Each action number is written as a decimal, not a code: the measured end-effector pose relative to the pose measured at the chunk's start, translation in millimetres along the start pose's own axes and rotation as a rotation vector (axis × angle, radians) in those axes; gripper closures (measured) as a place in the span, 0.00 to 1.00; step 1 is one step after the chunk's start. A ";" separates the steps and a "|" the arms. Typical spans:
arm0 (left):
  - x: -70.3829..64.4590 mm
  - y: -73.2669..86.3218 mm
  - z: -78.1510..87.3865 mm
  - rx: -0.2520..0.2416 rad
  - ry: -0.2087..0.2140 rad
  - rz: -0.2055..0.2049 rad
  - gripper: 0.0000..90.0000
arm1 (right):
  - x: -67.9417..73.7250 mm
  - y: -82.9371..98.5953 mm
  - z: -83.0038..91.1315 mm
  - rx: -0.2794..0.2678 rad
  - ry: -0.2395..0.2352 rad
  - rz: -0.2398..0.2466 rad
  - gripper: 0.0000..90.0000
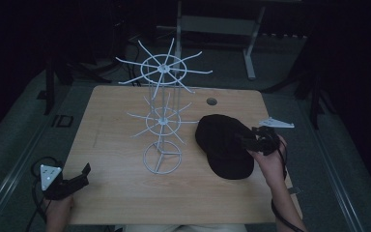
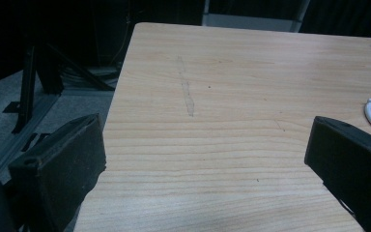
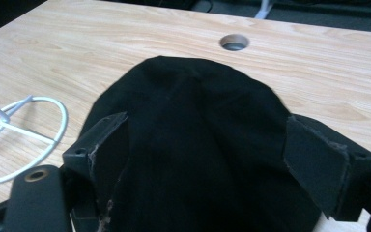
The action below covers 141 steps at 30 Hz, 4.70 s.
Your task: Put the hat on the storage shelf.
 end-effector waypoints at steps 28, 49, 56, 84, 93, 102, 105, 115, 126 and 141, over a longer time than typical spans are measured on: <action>-0.3 -0.5 0.1 -0.006 0.000 -0.004 0.02 | 3.5 -13.5 -101.9 0.307 0.068 0.047 0.39; 0.0 -0.4 -0.1 -0.003 -0.003 -0.004 0.02 | 13.3 -17.0 -78.1 0.160 0.087 0.112 0.95; 0.1 -0.4 -0.1 -0.003 -0.003 -0.003 0.02 | 9.7 -24.8 -50.4 0.066 0.086 0.107 0.95; 0.3 -0.4 -0.3 -0.002 -0.008 -0.002 0.02 | 16.8 -42.9 55.8 -0.171 0.052 0.131 0.95; -0.1 -0.4 -0.4 -0.002 -0.007 -0.002 0.02 | 31.7 -61.6 113.8 -0.290 0.038 0.167 0.95; -0.4 -0.3 -0.5 -0.001 -0.008 -0.003 0.02 | 44.9 -79.3 158.7 -0.376 0.038 0.198 0.95; -0.3 -0.3 -0.5 -0.001 -0.008 -0.003 0.02 | 49.5 -86.9 174.0 -0.407 0.040 0.212 0.95; -0.4 -0.2 -0.6 0.000 -0.009 -0.004 0.02 | 69.0 -114.5 218.7 -0.504 0.051 0.256 0.95; -0.4 -0.1 -0.8 0.002 -0.008 -0.004 0.02 | 107.1 -138.8 253.1 -0.611 0.027 0.313 0.95; -0.6 -0.2 -0.7 0.001 -0.005 -0.005 0.02 | 178.6 -154.4 264.5 -0.669 -0.085 0.440 0.95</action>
Point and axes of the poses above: each handheld gripper's, and its own axes: z roughly backward along the jaws, y roughly out of its underside, x roughly to its left, the point moved 10 cm from there along -z, roughly forward along the jaws, and after that the axes turned 12 degrees about x, right-handed, at the moved point
